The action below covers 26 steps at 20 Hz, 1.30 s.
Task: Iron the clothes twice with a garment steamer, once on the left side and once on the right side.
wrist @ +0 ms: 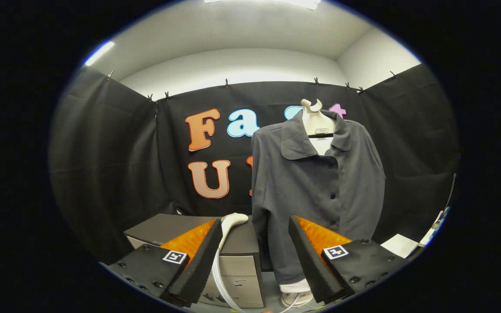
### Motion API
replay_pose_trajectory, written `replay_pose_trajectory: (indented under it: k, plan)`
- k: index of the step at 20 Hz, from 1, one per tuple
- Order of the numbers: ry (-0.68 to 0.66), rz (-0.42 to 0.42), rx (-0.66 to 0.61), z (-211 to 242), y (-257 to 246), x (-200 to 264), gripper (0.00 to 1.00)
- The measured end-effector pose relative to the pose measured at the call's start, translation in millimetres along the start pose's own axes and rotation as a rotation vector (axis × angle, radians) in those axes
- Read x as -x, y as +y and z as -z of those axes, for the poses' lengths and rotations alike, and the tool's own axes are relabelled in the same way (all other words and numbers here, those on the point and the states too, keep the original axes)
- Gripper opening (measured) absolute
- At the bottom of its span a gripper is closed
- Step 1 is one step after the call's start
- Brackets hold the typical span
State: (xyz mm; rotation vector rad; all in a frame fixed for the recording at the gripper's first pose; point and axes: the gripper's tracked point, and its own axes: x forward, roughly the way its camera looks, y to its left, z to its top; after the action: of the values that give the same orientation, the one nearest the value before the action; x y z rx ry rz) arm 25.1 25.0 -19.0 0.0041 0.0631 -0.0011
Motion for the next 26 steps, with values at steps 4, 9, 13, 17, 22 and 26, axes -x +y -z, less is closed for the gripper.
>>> replay_pose_trajectory:
  k: [4,9,13,17,22,26]
  plan:
    - [0.077,-0.003,-0.002,9,18,-26,0.98]
    - [0.195,-0.02,-0.033,31,41,-65,0.98]
    - [0.251,-0.015,0.034,46,56,-104,0.98]
    - [0.34,0.007,0.089,63,65,-162,0.98]
    - [0.453,0.02,0.117,76,78,-233,0.98]
    - [0.529,0.024,0.162,86,94,-294,0.98]
